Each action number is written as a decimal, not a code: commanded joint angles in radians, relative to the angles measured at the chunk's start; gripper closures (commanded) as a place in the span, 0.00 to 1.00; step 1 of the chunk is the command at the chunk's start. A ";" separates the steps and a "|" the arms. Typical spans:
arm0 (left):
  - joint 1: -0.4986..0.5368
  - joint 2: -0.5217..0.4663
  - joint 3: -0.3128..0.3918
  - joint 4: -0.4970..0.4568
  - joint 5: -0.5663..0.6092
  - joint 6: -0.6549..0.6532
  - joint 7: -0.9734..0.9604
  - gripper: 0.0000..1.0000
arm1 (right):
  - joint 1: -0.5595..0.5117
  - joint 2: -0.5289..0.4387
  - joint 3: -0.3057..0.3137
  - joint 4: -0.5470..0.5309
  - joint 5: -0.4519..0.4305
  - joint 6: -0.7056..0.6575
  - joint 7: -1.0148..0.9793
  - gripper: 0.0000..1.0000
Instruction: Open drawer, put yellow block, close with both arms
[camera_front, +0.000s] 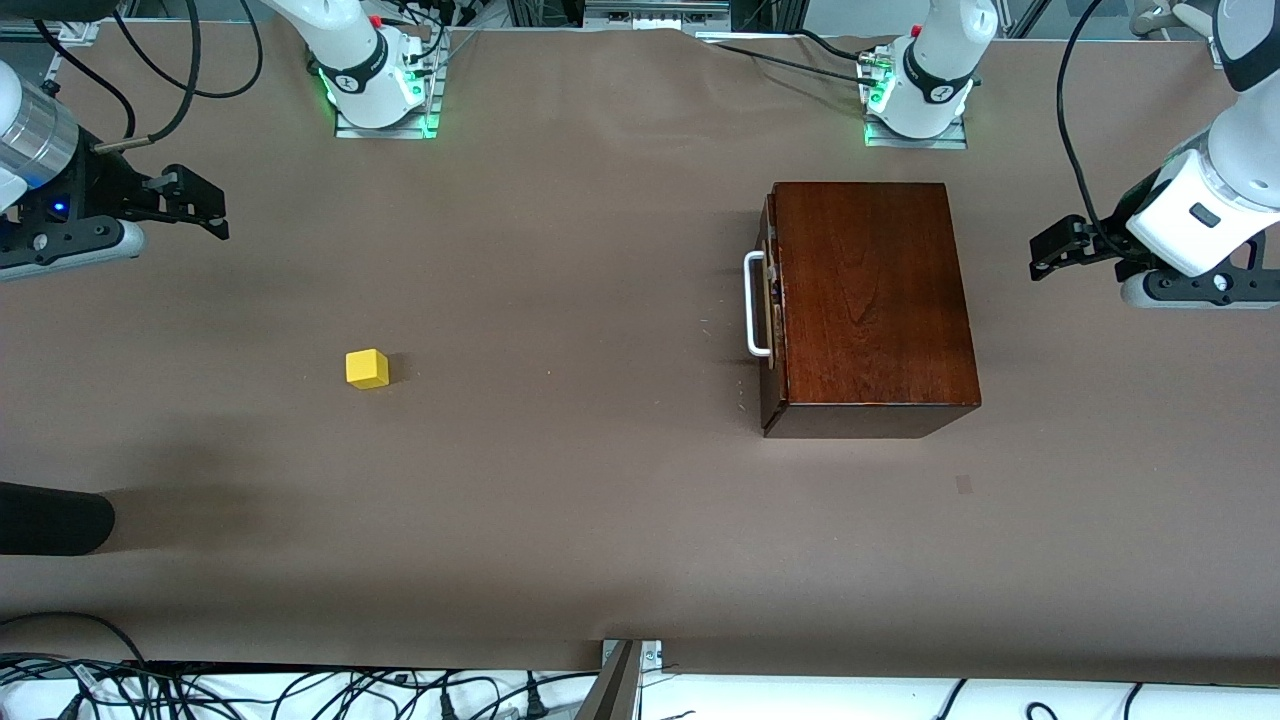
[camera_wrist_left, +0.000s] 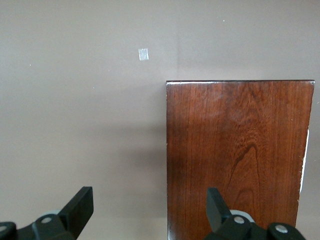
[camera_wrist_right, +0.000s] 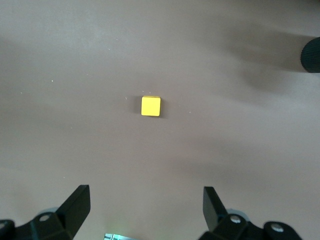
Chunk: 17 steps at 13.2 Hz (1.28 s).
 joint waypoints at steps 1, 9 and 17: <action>0.000 0.018 0.000 0.040 0.011 -0.044 -0.008 0.00 | -0.003 -0.007 0.005 0.016 0.019 -0.021 0.018 0.00; -0.204 0.205 -0.120 0.043 -0.054 -0.045 -0.084 0.00 | -0.003 -0.007 0.005 0.016 0.017 -0.022 0.017 0.00; -0.498 0.392 -0.117 0.061 -0.029 0.249 -0.506 0.00 | -0.003 -0.007 0.005 0.018 0.017 -0.022 0.017 0.00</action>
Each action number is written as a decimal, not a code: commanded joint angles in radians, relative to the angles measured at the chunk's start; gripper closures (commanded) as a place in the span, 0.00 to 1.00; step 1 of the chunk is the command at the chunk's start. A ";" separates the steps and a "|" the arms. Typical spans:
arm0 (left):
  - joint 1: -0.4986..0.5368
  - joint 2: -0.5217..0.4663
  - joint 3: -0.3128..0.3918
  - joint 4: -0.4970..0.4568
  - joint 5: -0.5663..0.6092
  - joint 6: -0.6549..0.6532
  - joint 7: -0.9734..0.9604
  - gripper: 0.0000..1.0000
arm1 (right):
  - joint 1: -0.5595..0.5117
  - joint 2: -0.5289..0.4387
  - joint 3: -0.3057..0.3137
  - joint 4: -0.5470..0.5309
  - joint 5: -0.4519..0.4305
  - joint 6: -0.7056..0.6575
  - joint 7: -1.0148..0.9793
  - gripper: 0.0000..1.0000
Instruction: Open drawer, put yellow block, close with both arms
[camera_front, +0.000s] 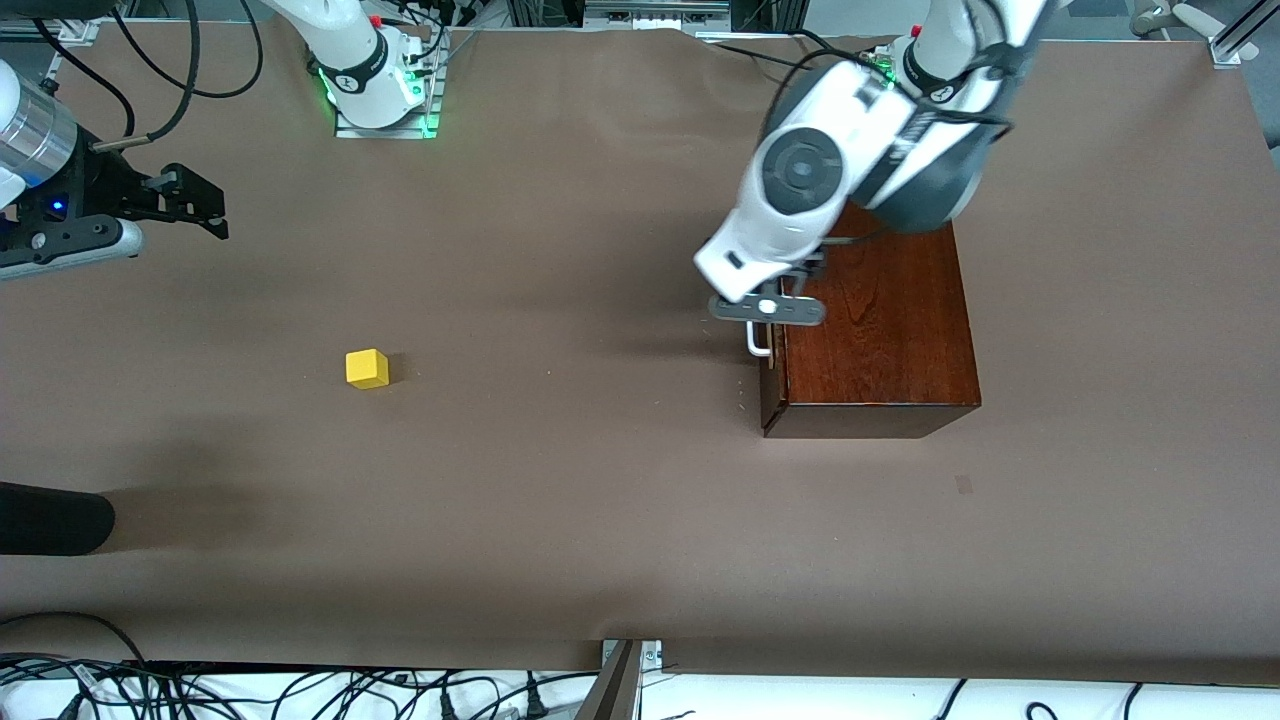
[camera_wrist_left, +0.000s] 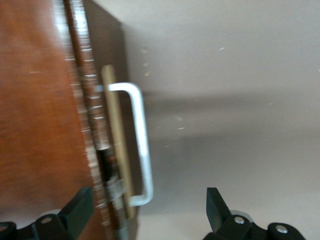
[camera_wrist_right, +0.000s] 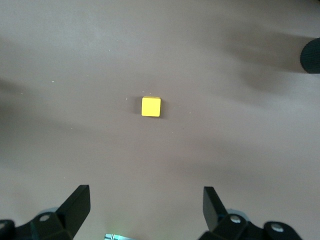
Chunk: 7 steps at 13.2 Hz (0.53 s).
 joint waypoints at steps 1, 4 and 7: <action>-0.053 0.072 0.014 0.042 0.039 0.036 -0.020 0.00 | -0.003 -0.007 0.004 0.014 0.017 -0.021 0.016 0.00; -0.073 0.097 0.012 0.031 0.111 0.035 -0.055 0.00 | -0.003 -0.007 0.006 0.014 0.017 -0.019 0.016 0.00; -0.073 0.121 0.014 0.025 0.174 0.033 -0.067 0.00 | -0.002 -0.007 0.007 0.016 0.018 -0.019 0.016 0.00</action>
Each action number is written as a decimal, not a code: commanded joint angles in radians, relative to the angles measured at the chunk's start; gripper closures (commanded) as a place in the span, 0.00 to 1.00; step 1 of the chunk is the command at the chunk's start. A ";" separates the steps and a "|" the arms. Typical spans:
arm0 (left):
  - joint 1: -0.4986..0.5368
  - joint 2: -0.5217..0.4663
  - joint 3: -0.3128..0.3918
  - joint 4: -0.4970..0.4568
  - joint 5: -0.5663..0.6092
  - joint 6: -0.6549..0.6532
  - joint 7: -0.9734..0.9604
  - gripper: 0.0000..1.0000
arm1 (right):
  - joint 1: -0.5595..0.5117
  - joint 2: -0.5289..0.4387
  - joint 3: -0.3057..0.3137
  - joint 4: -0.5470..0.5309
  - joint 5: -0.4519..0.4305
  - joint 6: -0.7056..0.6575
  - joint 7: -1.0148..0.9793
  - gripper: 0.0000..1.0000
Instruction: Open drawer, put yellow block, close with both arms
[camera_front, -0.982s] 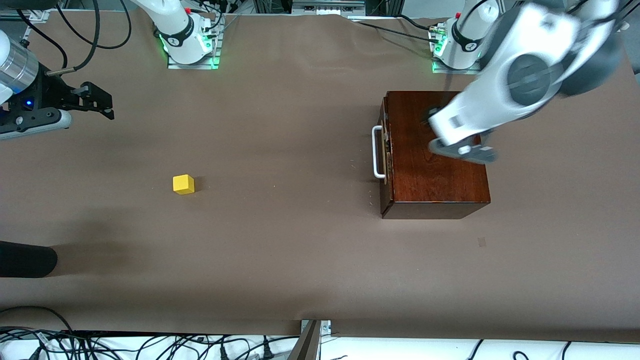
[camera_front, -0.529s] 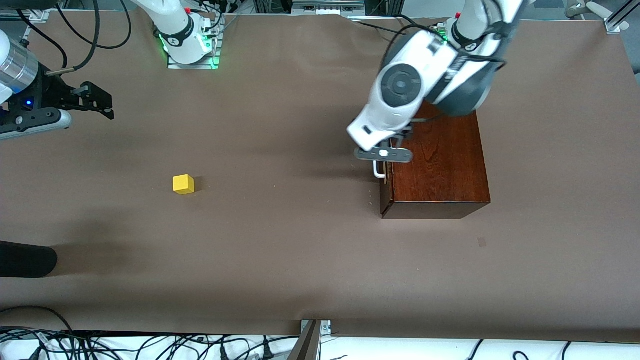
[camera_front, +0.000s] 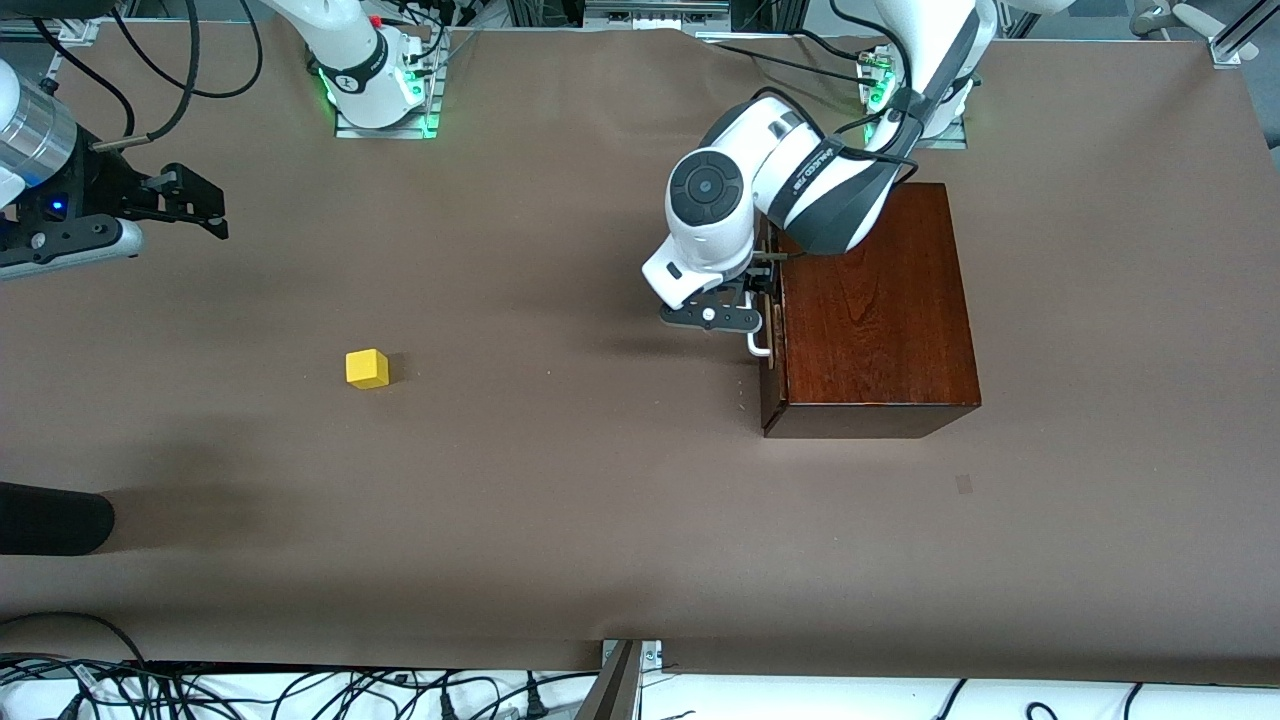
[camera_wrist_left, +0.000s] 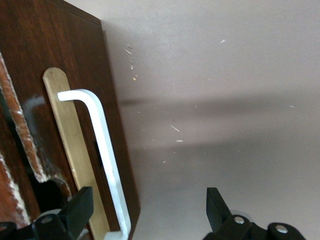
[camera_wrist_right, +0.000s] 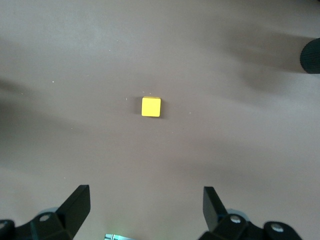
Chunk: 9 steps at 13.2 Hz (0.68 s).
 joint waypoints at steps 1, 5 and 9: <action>-0.013 0.029 0.010 0.022 0.068 -0.009 -0.021 0.00 | -0.002 -0.006 0.016 0.026 0.016 -0.019 0.017 0.00; -0.023 0.061 0.010 0.020 0.130 -0.014 -0.076 0.00 | -0.002 -0.004 0.021 0.035 0.016 -0.022 0.016 0.00; -0.030 0.093 0.010 0.020 0.140 -0.006 -0.105 0.00 | -0.002 -0.004 0.016 0.034 0.015 -0.022 0.016 0.00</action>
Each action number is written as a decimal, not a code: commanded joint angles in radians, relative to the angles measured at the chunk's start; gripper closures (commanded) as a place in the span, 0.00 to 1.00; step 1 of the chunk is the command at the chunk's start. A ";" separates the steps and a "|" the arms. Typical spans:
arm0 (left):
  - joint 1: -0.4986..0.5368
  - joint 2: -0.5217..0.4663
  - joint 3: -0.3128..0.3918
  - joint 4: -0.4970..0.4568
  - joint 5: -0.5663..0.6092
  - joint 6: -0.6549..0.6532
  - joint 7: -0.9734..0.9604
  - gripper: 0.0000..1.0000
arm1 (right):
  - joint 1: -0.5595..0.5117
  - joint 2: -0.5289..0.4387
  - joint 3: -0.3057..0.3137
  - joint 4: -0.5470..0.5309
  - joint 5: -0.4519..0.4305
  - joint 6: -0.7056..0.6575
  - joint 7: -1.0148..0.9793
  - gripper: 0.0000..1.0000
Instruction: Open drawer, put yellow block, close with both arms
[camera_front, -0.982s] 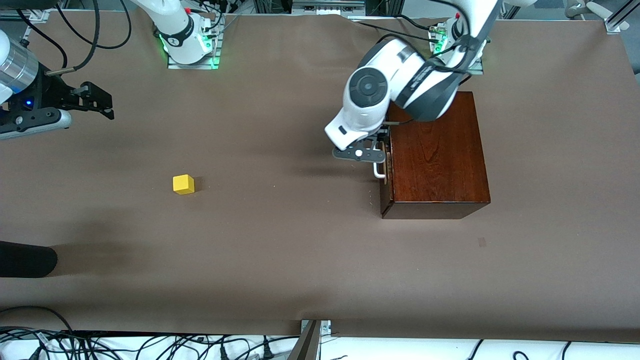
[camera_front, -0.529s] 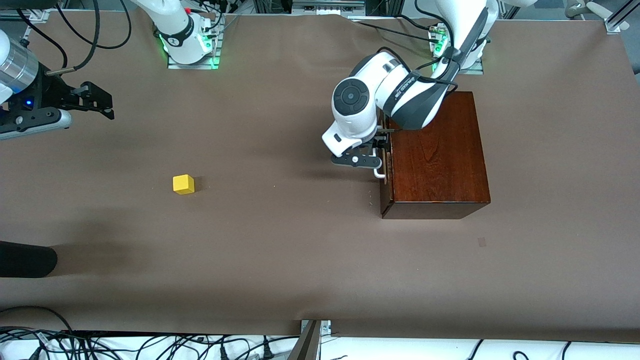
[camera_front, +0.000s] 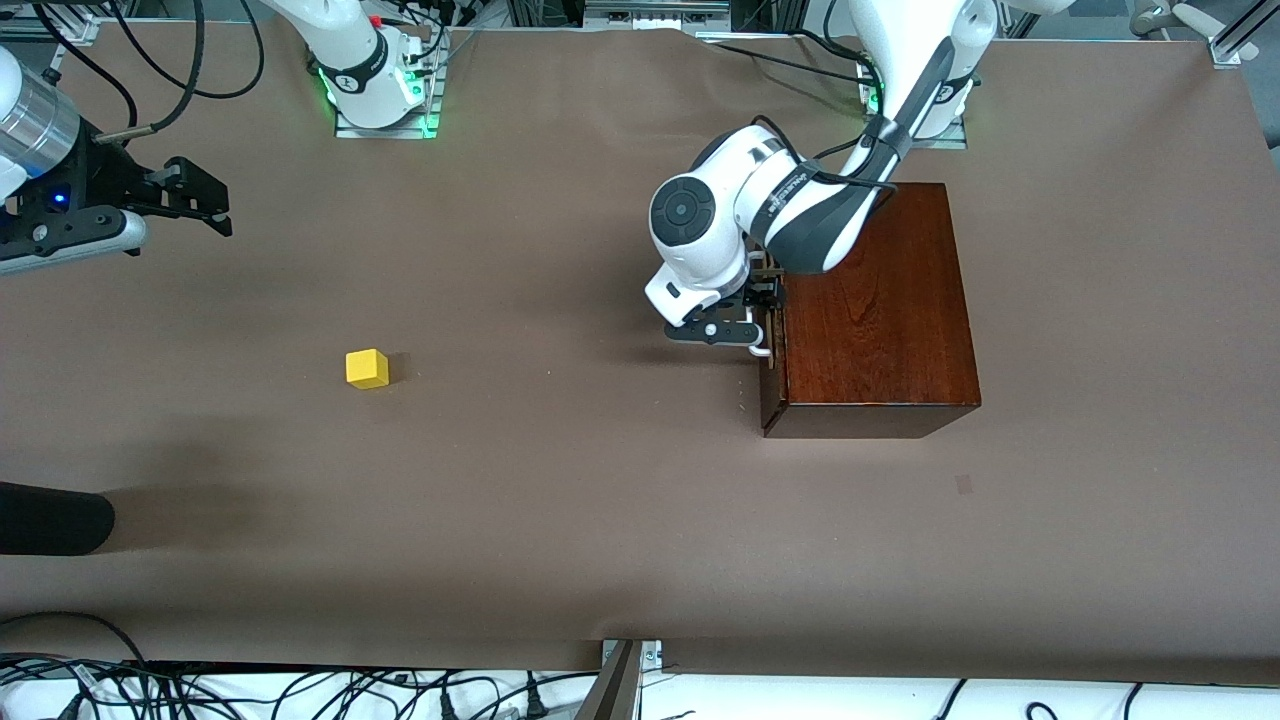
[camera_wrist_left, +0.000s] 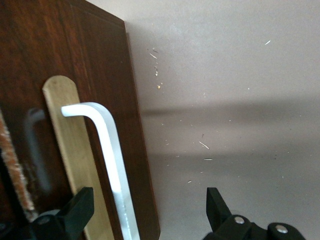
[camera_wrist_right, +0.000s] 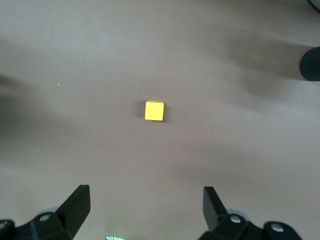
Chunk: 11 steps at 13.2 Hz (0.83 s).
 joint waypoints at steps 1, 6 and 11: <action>-0.026 0.033 0.010 0.020 0.030 -0.006 -0.048 0.00 | -0.002 -0.004 0.000 0.013 0.015 -0.020 0.014 0.00; -0.051 0.073 0.009 0.021 0.082 0.046 -0.106 0.00 | -0.002 -0.004 0.000 0.013 0.016 -0.020 0.014 0.00; -0.083 0.111 0.004 0.043 0.043 0.213 -0.229 0.00 | -0.004 -0.003 -0.002 0.013 0.015 -0.020 0.014 0.00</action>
